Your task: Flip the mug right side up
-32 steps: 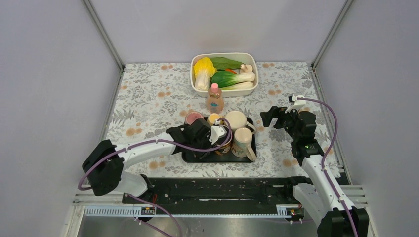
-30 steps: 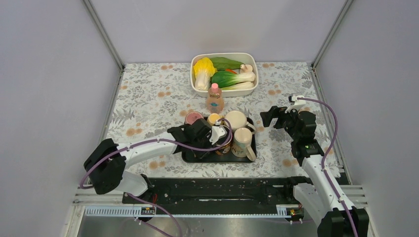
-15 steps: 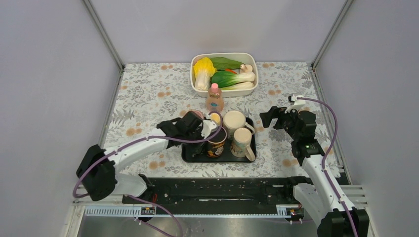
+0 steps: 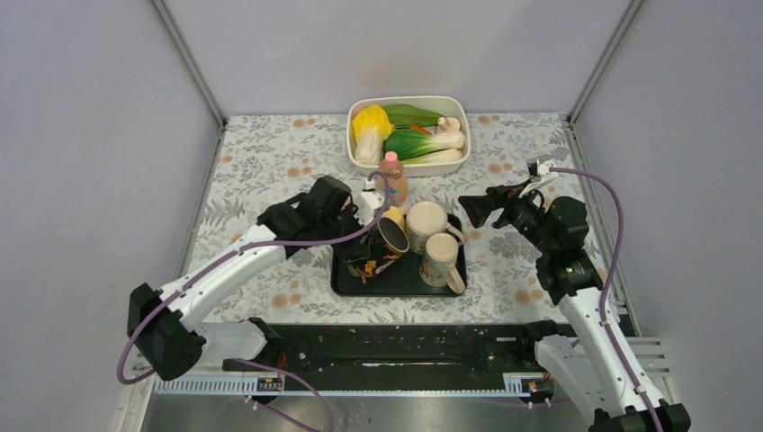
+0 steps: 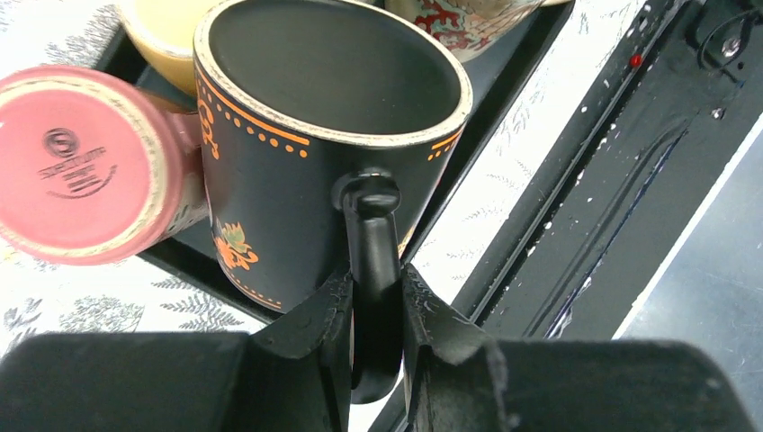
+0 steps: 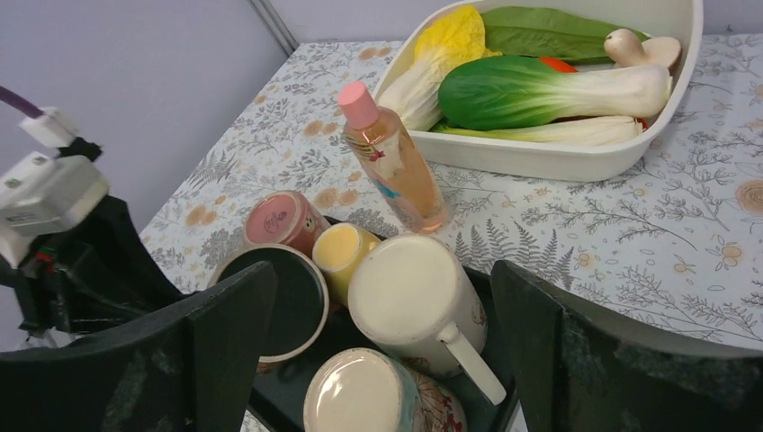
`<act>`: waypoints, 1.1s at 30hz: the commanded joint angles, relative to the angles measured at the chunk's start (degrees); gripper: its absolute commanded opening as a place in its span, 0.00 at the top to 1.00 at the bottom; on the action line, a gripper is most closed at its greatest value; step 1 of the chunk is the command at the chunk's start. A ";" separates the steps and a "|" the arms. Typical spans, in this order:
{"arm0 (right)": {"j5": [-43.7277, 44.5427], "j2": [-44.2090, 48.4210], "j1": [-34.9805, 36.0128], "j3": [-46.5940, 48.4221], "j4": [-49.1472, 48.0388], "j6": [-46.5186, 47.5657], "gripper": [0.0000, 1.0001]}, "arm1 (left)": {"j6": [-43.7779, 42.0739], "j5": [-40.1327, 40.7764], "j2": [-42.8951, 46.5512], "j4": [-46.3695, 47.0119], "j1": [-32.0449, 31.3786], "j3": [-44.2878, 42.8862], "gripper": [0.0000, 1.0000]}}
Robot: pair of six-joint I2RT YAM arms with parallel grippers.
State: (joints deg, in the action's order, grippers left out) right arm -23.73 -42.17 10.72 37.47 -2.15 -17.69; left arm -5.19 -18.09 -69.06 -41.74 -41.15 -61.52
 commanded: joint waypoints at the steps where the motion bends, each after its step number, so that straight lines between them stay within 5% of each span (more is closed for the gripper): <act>1: 0.39 0.84 1.12 0.96 -0.30 -0.31 0.01 | -1.63 -3.42 -4.11 7.28 -0.07 -0.82 1.00; 10: 1.12 1.83 2.58 2.36 4.21 1.21 0.01 | 0.90 -4.50 -5.12 8.37 -0.03 -6.28 1.00; 18: 5.18 0.26 11.80 5.31 7.68 6.86 0.01 | 5.03 -2.76 -6.18 8.95 -0.02 -8.82 1.00; 26: 35.50 -0.90 34.81 4.19 7.80 16.86 0.01 | 11.88 -1.00 -5.48 9.91 -0.07 -9.88 1.00; 33: 65.08 -2.05 56.96 -3.95 -9.14 39.39 0.01 | 14.99 -2.96 -5.47 8.14 0.01 -12.86 1.00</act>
State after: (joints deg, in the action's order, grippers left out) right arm 20.03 -43.29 59.09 37.17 0.95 5.48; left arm 6.94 -19.31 -76.27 -41.08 -41.34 -68.16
